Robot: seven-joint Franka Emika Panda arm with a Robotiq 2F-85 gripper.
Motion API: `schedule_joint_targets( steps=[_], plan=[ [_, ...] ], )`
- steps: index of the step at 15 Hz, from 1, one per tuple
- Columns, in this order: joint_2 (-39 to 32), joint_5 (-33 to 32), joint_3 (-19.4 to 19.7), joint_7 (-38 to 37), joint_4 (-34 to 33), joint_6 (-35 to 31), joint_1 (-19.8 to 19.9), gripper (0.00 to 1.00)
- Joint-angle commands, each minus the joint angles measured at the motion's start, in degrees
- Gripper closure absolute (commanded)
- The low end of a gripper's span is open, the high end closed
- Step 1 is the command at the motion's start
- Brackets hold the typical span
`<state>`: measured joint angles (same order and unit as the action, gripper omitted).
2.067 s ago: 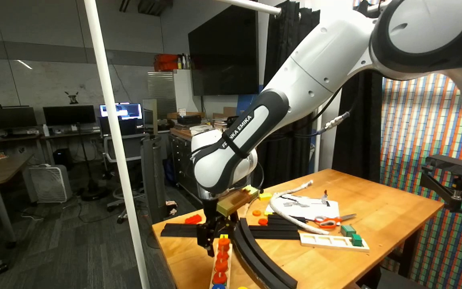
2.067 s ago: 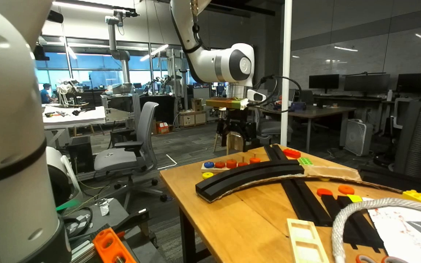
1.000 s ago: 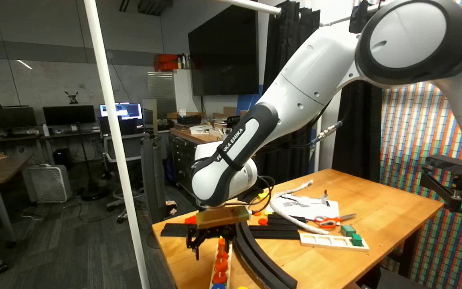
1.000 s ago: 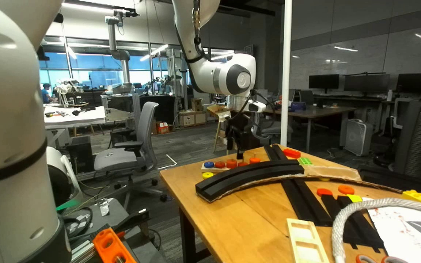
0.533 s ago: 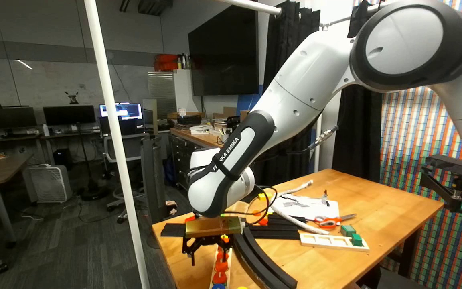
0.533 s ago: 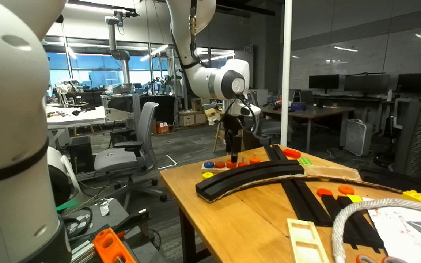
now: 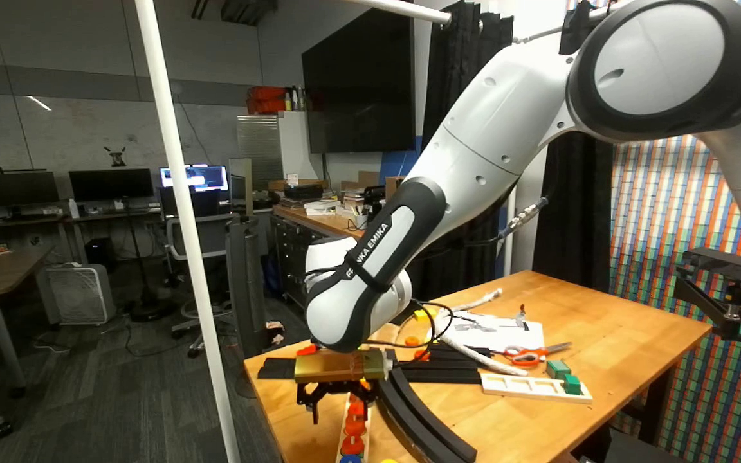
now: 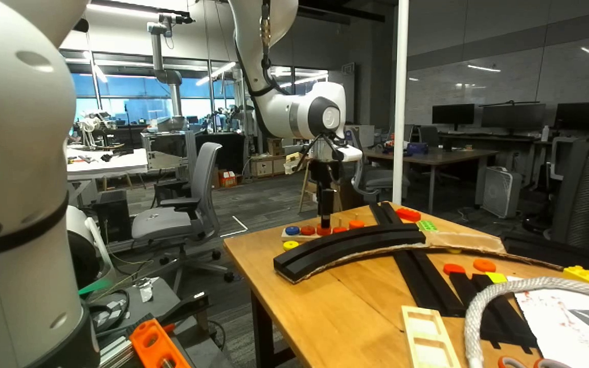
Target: Take the orange coin from the table and put it on the rack, then take a different orange coin from the rack and put it on the table, and put a yellow one on top of the orange one on the rack
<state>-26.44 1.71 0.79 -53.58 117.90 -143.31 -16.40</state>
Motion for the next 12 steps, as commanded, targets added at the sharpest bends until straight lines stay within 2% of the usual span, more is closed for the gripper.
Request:
schedule_joint_targets(
  steps=[1,12],
  plan=[
    [2.5,-1.8,0.8,-2.8,2.7,-1.0,-0.5,0.00],
    [3.1,-1.4,0.6,-1.4,3.8,-1.9,0.7,0.00]
  ],
)
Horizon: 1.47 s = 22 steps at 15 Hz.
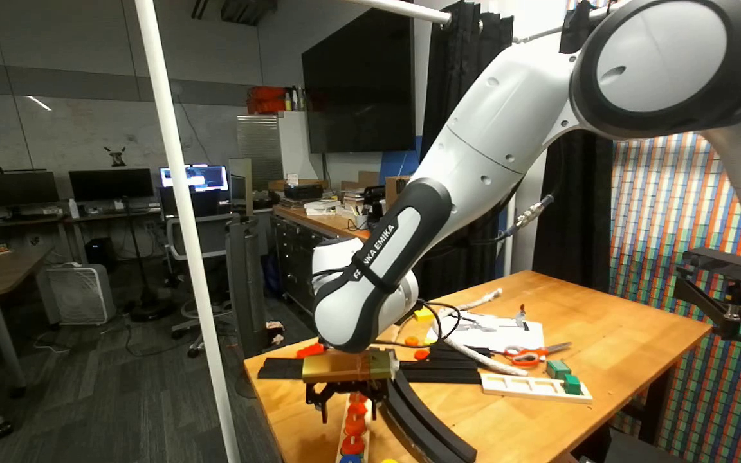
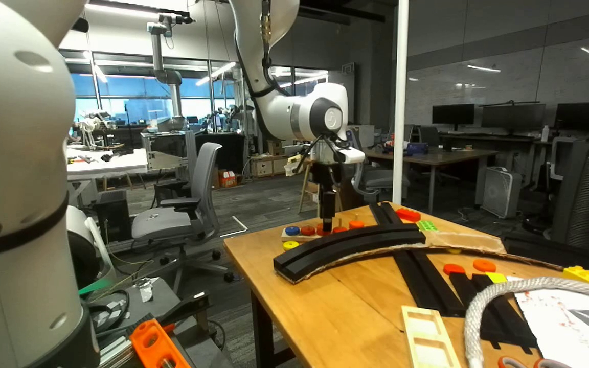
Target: Take the orange coin from the table and put it on the rack, then take a different orange coin from the rack and put it on the table, and put a yellow one on top of the orange one on the rack
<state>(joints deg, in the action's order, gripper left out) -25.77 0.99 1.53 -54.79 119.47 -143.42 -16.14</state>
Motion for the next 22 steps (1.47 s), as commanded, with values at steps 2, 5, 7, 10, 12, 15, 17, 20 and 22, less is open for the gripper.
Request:
schedule_joint_targets(
  steps=[2,5,7,10,12,15,17,20,22],
  plan=[
    [2.8,-0.4,-0.3,0.1,2.8,-2.4,0.7,0.00],
    [3.1,-0.3,-0.4,0.3,3.3,-3.1,0.9,0.00],
    [3.1,0.0,-0.6,0.7,3.4,-3.3,1.2,0.00],
    [3.0,0.2,-0.7,1.0,3.6,-3.6,1.4,0.00],
    [3.0,0.3,-0.8,1.1,3.6,-3.5,1.5,0.00],
    [3.0,0.3,-0.9,1.6,3.7,-3.4,1.7,0.25],
    [2.9,0.1,-0.8,1.6,3.7,-3.3,1.6,0.34],
    [3.0,0.2,-0.8,1.7,3.7,-3.2,1.6,0.58],
    [3.0,0.1,-0.8,1.8,3.8,-3.2,1.6,0.74]
  ],
)
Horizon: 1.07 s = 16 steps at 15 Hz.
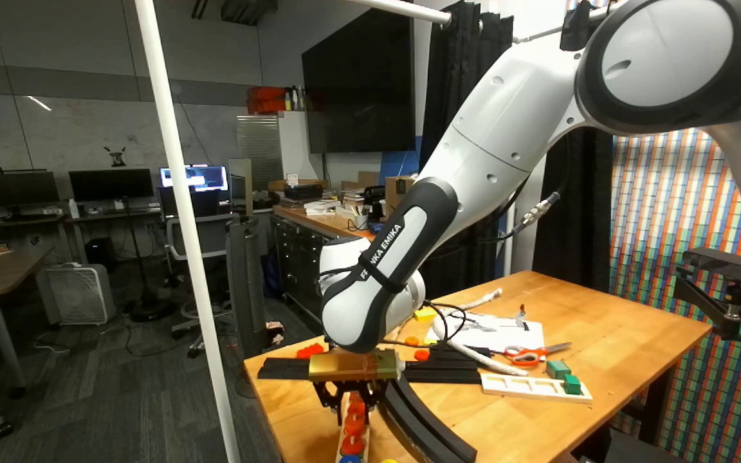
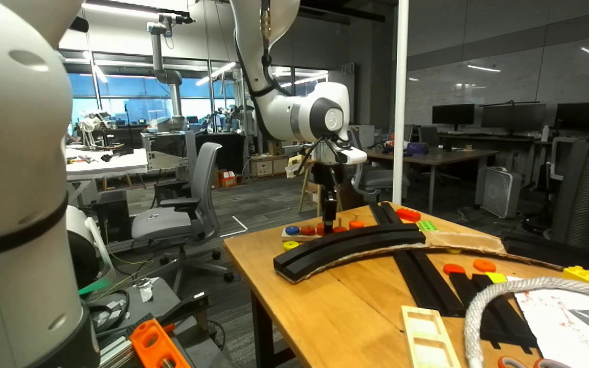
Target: Take the orange coin from the table and put it on the rack, then take a different orange coin from the rack and put it on the table, and put a yellow one on top of the orange one on the rack
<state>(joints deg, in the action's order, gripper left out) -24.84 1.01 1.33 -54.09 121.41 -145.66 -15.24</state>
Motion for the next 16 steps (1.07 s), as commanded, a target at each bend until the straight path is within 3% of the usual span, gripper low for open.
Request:
schedule_joint_targets(
  steps=[1,3,11,16],
  plan=[
    [2.1,0.1,-0.6,1.1,1.9,-1.0,0.7,0.81],
    [2.4,0.0,-0.5,0.9,2.1,-1.0,0.6,0.77],
    [6.4,-1.9,0.0,-0.6,4.1,0.0,-0.1,0.77],
    [10.8,-2.6,0.1,-2.4,8.6,-1.7,0.1,0.77]
  ],
)
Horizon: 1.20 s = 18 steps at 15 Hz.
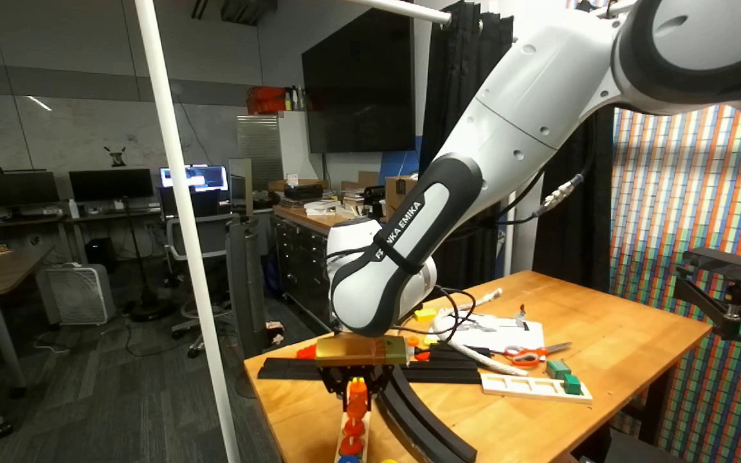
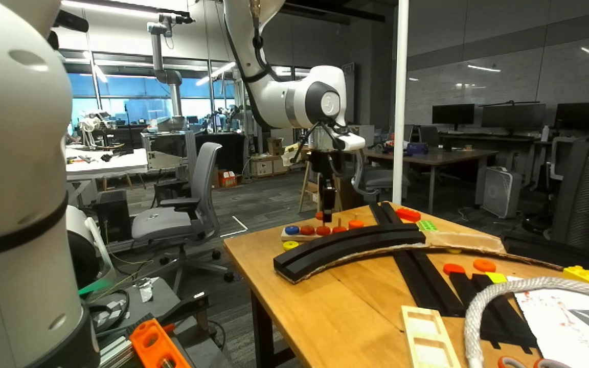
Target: Take the orange coin from the table and put it on the rack, then take a different orange coin from the rack and put it on the table, and put a yellow one on top of the orange one on the rack
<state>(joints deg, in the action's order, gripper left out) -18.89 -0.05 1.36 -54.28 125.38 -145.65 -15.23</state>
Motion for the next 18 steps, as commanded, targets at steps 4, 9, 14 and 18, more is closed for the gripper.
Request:
schedule_joint_targets(
  steps=[4,9,14,18],
  plan=[
    [9.1,-1.8,0.4,-4.7,9.9,-3.4,1.3,0.77],
    [14.4,-0.7,0.4,-5.4,17.0,-7.1,4.9,0.77],
    [17.6,1.5,0.1,-3.9,22.4,-11.2,9.2,0.77],
    [18.0,3.9,-0.1,-3.3,24.5,-12.3,11.2,0.77]
  ],
)
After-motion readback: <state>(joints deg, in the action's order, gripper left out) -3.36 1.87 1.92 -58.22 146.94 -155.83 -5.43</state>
